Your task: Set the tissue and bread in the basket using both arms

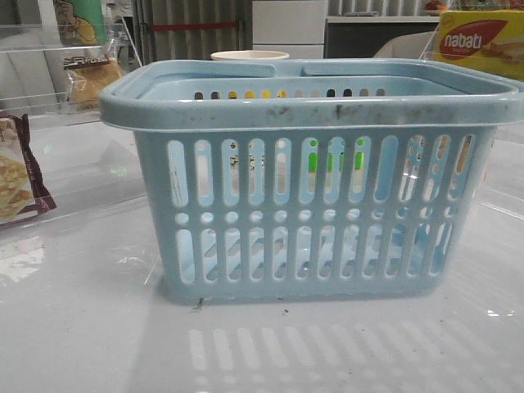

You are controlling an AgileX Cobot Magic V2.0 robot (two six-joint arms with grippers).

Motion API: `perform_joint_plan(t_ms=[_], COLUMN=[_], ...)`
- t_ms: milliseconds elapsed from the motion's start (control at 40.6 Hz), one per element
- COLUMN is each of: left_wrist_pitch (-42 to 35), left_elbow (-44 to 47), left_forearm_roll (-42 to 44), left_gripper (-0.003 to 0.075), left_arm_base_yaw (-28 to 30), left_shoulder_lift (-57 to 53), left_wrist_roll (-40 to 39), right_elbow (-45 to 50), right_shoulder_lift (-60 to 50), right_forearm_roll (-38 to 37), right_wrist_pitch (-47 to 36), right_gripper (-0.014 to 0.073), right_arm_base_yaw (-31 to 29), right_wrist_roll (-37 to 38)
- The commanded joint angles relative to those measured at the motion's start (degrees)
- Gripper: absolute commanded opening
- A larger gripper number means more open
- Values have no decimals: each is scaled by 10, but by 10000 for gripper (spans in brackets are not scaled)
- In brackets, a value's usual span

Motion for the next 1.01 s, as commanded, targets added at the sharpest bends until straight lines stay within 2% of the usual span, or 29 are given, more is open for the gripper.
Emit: perform_joint_plan(t_ms=[0,246,419,640,862,985], left_wrist_pitch=[-56,-59,-50,39,172,231], left_elbow=[0,-19,-98,-231,-358,-397], left_forearm_roll=[-5,-5,-5,-5,-5,-5], left_gripper=[91,91,91,91,91,91], left_arm_base_yaw=[-4,-4,-4,-4,-4,-4], left_shoulder_lift=[-9,-9,-7,50,171,235], left_wrist_roll=[-2,-2,-2,-2,-2,-2], right_elbow=[1,-12,-100,-247,-383,-420], right_shoulder_lift=[-10,-10,-9,39,154,219], right_forearm_roll=[-2,-2,-2,-2,-2,-2], right_wrist_pitch=[-56,-60,-6,104,229,299], right_gripper=[57,57,57,57,57,57], right_arm_base_yaw=[-1,-1,-1,-1,-1,-1], right_wrist_roll=[-6,-6,-6,-6,-6,-6])
